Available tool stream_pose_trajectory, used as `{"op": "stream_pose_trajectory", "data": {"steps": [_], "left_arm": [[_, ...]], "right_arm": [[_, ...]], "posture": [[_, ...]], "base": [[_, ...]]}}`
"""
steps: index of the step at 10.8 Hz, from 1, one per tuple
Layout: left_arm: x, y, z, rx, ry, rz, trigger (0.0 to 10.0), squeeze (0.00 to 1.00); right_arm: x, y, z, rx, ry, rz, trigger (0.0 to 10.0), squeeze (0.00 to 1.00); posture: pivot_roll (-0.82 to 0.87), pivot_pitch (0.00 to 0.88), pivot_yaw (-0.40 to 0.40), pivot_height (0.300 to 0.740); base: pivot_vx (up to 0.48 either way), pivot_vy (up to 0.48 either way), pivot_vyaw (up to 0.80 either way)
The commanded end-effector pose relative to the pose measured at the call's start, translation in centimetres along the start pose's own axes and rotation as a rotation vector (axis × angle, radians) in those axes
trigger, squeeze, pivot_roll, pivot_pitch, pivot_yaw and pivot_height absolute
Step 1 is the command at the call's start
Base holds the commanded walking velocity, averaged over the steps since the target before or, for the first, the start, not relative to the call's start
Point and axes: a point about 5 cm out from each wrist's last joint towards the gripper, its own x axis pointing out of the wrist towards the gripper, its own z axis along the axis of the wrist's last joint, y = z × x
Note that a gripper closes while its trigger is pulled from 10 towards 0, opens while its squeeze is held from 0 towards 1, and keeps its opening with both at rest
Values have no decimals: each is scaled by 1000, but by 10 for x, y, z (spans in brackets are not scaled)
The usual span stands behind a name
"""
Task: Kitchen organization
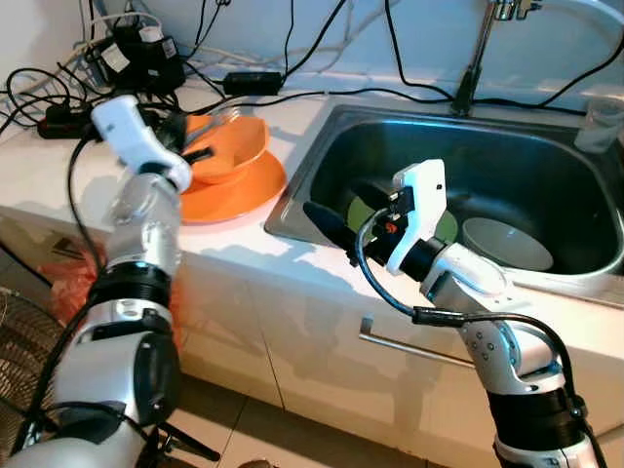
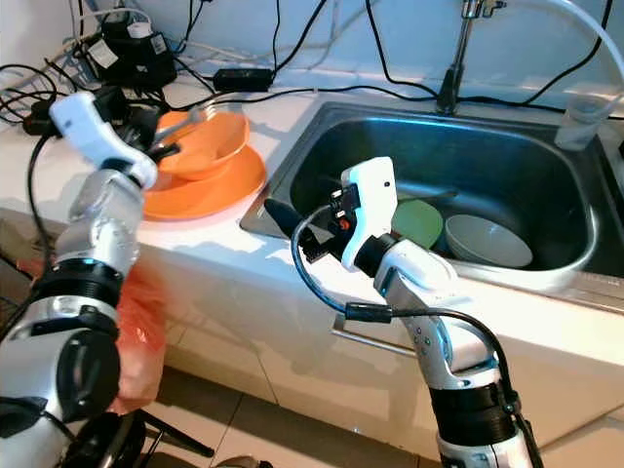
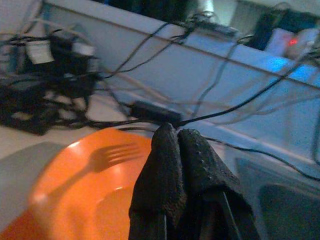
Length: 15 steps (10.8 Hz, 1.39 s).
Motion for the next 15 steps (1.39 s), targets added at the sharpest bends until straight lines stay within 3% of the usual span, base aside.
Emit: {"op": "stream_pose_trajectory", "data": {"steps": [1, 4, 7, 12, 14, 15], "left_arm": [[2, -16, 7, 12, -25, -91, 0, 0], [-6, -59, -3, 4, -29, -284, 0, 0], [-17, -75, -9, -17, -38, -331, 0, 0], [-27, -85, -18, -38, 6, -377, 0, 0], [-29, -86, -18, -44, 13, -380, 0, 0], [-29, -89, -15, -90, 19, -387, 0, 0]], "right_arm": [[1, 0, 1, -11, -4, -9, 10000, 0], [2, -19, 8, -46, -39, -151, 10000, 0], [-1, -28, 9, -61, -49, -234, 10000, 0], [0, -33, 10, -71, -49, -263, 10000, 0], [-1, -35, 11, -71, -59, -275, 10000, 0], [-1, -36, 11, -67, -64, -285, 10000, 0]], "posture": [[66, 0, 118, 740], [59, 0, 118, 740], [44, 0, 106, 740], [43, 0, 101, 740], [45, 0, 98, 740], [47, 0, 98, 740]], "base": [[0, 0, 0], [0, 0, 0], [0, 0, -142], [0, 0, -506], [0, 0, 0], [0, 0, 0]]}}
